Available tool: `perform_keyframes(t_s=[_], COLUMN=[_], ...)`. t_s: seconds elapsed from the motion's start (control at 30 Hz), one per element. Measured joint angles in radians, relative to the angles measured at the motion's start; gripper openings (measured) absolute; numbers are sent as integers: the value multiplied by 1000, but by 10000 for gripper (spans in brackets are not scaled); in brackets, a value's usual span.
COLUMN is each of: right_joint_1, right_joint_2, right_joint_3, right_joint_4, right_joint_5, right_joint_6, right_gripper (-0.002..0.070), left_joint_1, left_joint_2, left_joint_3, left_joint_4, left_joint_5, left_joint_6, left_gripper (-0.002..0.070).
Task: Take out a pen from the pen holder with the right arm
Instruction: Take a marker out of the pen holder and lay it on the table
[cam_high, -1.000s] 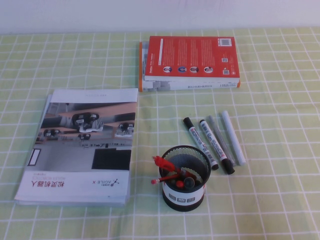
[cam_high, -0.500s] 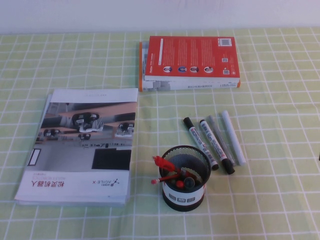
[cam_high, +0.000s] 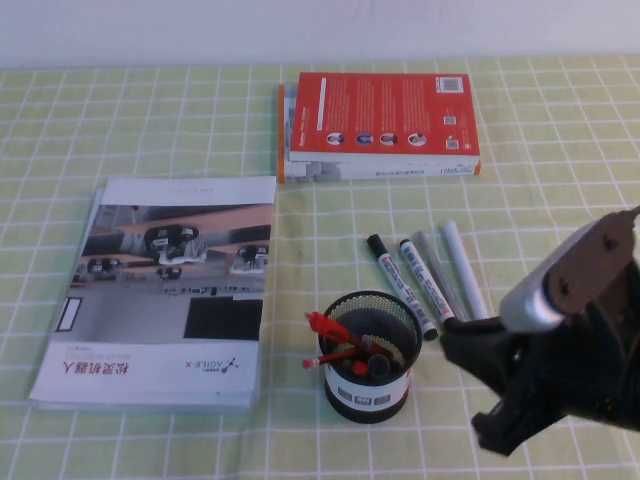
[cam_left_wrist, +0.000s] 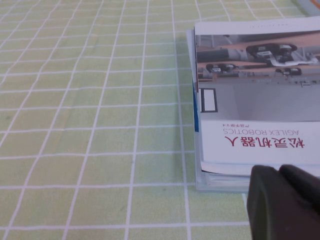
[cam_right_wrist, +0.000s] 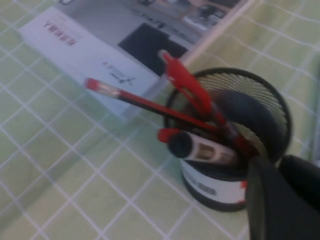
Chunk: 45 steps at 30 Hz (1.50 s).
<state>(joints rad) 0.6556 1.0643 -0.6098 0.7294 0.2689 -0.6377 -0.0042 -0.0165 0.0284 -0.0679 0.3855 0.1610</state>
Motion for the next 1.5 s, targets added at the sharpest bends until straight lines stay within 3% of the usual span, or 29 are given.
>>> perform_keyframes(t_s=[0.1,0.3,0.4,0.6,0.83,1.03,1.5], right_joint_1=[130,321,378,404,409,410,410], right_joint_2=[15,17,17,45,210,343,429], right_joint_3=[2,130,194,242,242,242,242], right_joint_4=[-13,-69,-82,-95,-317,-370,-350], right_joint_5=[-96,-407,-558,-725,-867,-1052,-1149], right_joint_6=[-7,-31,-33,-30,156,238,244], right_gripper=[40,304,365,363,359,359,336], left_joint_1=[0,0,0,0,0,0,0], left_joint_2=[0,0,0,0,0,0,0], left_joint_3=[0,0,0,0,0,0,0], left_joint_4=[0,0,0,0,0,0,0], left_joint_5=[0,0,0,0,0,0,0], left_joint_6=[0,0,0,0,0,0,0], left_gripper=[-5,-5,-5,-5,-5,-5,-5])
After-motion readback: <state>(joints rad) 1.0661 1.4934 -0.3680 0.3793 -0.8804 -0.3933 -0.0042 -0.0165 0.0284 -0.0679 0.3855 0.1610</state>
